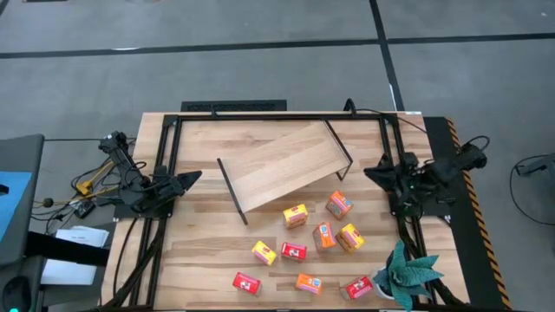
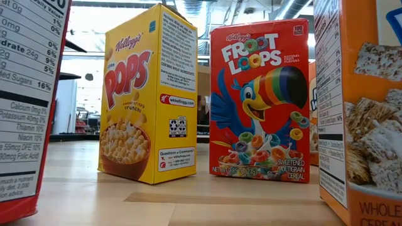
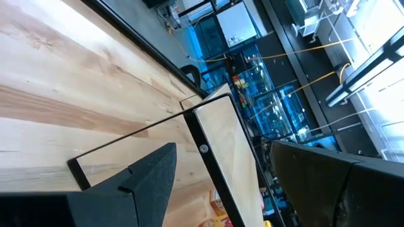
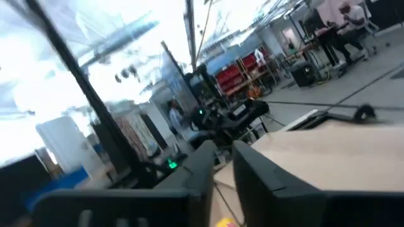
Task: Stack cereal on shelf
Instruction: Put the top orange cereal box on the shelf
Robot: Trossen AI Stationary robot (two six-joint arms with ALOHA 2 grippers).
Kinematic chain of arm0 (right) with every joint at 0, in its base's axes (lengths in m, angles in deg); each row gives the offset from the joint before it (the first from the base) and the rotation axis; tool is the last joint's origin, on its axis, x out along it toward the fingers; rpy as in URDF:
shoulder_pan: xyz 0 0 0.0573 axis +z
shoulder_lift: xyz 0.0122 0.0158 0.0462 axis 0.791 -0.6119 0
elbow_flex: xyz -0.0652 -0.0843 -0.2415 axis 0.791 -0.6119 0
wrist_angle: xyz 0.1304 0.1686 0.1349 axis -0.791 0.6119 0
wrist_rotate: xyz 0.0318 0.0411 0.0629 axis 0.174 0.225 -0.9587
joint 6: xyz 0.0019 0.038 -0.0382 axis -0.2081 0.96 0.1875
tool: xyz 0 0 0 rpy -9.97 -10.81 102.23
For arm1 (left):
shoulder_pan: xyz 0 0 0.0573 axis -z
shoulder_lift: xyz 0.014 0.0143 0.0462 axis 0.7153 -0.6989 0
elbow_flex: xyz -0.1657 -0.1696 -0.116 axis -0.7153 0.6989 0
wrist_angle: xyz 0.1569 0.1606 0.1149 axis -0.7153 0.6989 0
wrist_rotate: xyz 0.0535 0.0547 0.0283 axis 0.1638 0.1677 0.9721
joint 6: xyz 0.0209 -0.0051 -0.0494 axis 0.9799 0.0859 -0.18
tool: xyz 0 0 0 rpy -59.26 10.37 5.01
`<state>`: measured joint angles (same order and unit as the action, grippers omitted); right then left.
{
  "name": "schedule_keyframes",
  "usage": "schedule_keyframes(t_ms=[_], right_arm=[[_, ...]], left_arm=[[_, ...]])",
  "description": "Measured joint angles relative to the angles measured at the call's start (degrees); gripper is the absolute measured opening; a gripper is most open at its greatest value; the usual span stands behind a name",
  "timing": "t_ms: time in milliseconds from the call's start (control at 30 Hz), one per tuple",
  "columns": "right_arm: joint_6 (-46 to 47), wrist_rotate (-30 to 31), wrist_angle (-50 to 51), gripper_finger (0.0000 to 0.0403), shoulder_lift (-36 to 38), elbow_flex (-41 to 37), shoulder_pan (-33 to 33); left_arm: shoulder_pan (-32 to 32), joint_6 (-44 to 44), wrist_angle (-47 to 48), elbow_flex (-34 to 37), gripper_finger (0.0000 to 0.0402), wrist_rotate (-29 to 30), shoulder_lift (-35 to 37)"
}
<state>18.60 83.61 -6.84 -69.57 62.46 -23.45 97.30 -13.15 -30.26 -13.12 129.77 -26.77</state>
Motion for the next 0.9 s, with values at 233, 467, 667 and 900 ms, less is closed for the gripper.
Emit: schedule_keyframes(t_ms=[233,467,667,900], right_arm=[[-0.4,-0.3,22.6,0.0243,-11.7,18.8,0.0],[11.3,-1.9,52.2,0.0282,-29.4,35.4,-0.1],[18.9,-2.9,68.5,0.0280,-43.5,41.2,-0.1],[23.8,-12.9,69.4,0.0340,-53.8,41.8,-2.9]], left_arm=[[0.0,-0.7,-0.2,0.0,0.0249,-1.3,0.0],[0.0,-3.1,-0.2,0.0,0.0249,-2.5,0.0],[0.0,-3.1,-0.2,0.0,0.0249,-4.2,0.0],[0.0,-3.2,-0.2,0.0,0.0249,-5.1,0.0]])
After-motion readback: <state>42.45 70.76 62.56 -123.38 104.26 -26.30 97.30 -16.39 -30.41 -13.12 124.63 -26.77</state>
